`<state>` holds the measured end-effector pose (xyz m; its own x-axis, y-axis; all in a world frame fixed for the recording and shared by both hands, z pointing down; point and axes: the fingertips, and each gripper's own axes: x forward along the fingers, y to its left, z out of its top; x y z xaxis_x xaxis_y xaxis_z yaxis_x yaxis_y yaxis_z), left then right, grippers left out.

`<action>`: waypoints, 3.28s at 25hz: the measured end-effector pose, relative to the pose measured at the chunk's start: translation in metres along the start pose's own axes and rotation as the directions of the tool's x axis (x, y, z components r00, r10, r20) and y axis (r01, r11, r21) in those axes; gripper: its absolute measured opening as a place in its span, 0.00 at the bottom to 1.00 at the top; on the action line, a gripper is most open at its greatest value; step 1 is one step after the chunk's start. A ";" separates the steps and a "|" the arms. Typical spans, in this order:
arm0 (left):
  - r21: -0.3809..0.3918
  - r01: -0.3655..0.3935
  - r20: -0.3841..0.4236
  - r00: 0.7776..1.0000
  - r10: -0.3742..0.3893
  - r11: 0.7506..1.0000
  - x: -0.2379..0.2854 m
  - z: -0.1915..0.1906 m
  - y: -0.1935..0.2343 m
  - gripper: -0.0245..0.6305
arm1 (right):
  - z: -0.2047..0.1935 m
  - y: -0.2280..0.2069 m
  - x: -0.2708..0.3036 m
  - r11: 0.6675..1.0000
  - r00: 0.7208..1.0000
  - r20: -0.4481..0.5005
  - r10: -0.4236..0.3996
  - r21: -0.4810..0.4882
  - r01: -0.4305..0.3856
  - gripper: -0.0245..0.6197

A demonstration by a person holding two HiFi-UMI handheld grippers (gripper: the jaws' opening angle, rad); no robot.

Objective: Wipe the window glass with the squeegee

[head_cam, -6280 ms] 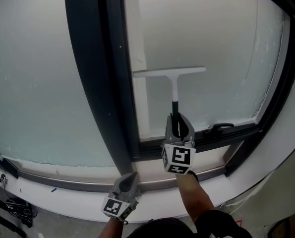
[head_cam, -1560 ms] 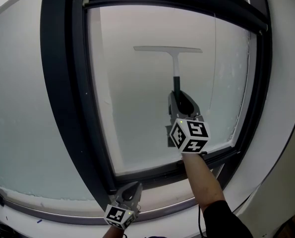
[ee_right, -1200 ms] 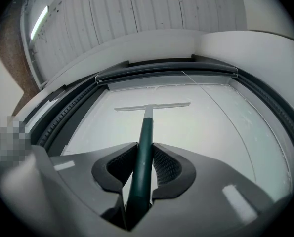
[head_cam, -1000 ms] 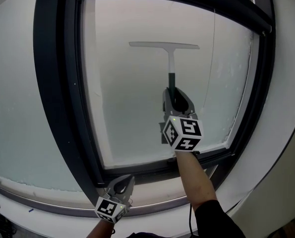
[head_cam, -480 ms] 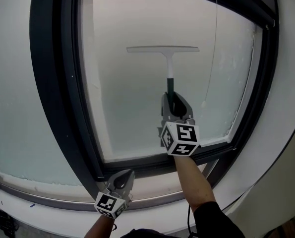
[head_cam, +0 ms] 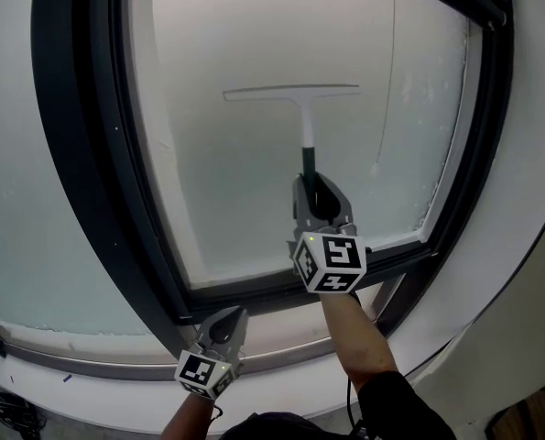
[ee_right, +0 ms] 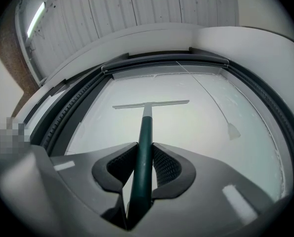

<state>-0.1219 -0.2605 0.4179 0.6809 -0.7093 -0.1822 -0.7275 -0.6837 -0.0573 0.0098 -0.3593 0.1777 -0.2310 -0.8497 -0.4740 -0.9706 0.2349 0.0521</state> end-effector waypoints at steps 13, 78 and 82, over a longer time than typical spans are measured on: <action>-0.007 0.003 -0.013 1.000 -0.003 1.000 -0.001 -0.007 0.000 0.04 | -0.031 0.002 -0.026 1.000 0.999 -0.037 -0.014 0.027 0.015 0.19; -0.136 -0.046 -0.111 0.993 0.030 0.990 -0.012 -0.063 0.003 0.04 | -0.197 0.021 -0.142 0.997 0.950 -0.307 -0.053 0.044 0.070 0.19; -0.138 -0.060 -0.108 0.993 0.045 0.989 -0.012 -0.061 0.002 0.04 | -0.203 0.021 -0.150 0.996 0.947 -0.317 -0.059 0.047 0.077 0.19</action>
<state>-0.1266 -0.2641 0.4803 0.6523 -0.7540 -0.0775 -0.7487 -0.6568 0.0895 0.0102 -0.3228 0.4288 -0.1830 -0.9677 -0.1732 -0.9814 0.1903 -0.0263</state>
